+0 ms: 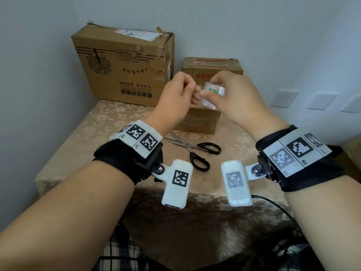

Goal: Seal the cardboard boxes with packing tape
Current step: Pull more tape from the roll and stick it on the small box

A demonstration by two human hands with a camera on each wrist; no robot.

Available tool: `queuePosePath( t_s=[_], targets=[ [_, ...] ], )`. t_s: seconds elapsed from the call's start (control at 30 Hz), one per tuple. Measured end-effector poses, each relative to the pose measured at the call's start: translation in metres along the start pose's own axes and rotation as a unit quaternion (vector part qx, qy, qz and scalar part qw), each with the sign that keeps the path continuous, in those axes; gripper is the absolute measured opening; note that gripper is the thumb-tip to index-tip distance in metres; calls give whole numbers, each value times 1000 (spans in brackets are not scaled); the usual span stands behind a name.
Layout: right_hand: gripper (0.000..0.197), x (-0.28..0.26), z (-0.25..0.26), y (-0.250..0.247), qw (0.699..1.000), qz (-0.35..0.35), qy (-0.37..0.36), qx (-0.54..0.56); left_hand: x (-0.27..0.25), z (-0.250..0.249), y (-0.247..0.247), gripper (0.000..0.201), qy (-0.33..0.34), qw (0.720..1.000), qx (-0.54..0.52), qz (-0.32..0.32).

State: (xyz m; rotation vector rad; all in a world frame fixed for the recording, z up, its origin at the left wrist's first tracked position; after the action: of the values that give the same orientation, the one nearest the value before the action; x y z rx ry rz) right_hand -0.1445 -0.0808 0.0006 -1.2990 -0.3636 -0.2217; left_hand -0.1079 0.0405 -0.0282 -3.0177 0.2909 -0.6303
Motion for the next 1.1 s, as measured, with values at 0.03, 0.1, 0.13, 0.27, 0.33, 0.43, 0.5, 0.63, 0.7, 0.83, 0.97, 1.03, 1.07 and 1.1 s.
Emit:
queuePosePath(
  t_s=[0.03, 0.1, 0.13, 0.27, 0.33, 0.43, 0.5, 0.63, 0.7, 0.83, 0.97, 1.03, 1.07, 1.1],
  targets=[
    [43, 1, -2, 0, 1000, -3, 4, 16, 0, 1, 0, 20, -5, 1000, -15, -2],
    [50, 0, -1, 0, 1000, 0, -2, 25, -1, 4, -3, 14, -26, 998, -57, -10],
    [49, 0, 0, 0, 1000, 4, -9, 25, 0, 7, -6, 10, -41, 995, -86, -13],
    [45, -2, 4, 3, 999, 29, -32, -18, -1, 21, -13, 7, -125, 976, -176, -21],
    [44, -4, 7, 3, 998, 37, -39, -34, -2, 25, -13, 13, -158, 967, -200, -25],
    [45, -7, 13, 1, 996, 49, -46, -52, -3, 27, -14, 19, -173, 964, -198, -32],
    [44, -9, 18, 1, 994, 57, -56, -78, -4, 30, -13, 14, -184, 964, -187, -35],
    [43, -10, 23, 0, 992, 63, -64, -89, -3, 32, -12, 13, -186, 965, -179, -43],
    [45, -8, 22, -1, 993, 61, -57, -85, -2, 32, -12, 13, -188, 966, -174, -38],
    [42, -11, 22, -1, 991, 73, -57, -93, -4, 25, -6, 10, -163, 981, -97, 30],
    [43, -11, 21, -1, 991, 71, -61, -97, -3, 20, -2, 15, -175, 982, -69, 24],
    [43, -11, 19, -1, 990, 71, -60, -103, -3, 21, -1, 17, -206, 974, -92, 7],
    [42, -12, 19, -1, 990, 72, -61, -109, -2, 21, 0, 17, -209, 973, -97, 12],
    [39, -12, 19, -1, 989, 72, -64, -113, -2, 22, 2, 19, -205, 974, -93, 24]
  ],
)
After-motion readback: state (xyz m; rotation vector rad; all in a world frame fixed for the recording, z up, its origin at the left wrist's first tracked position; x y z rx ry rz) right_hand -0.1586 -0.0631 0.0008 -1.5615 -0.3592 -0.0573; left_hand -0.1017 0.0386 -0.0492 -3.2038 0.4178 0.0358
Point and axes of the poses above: each hand's wrist, its own x-axis towards the middle knuckle, its own y-axis out of the palm, z = x × y, the point moved 9 cm from there along x, towards the middle knuckle, and after that the axes turned 12 degrees about -x, right-handed, at the moved point
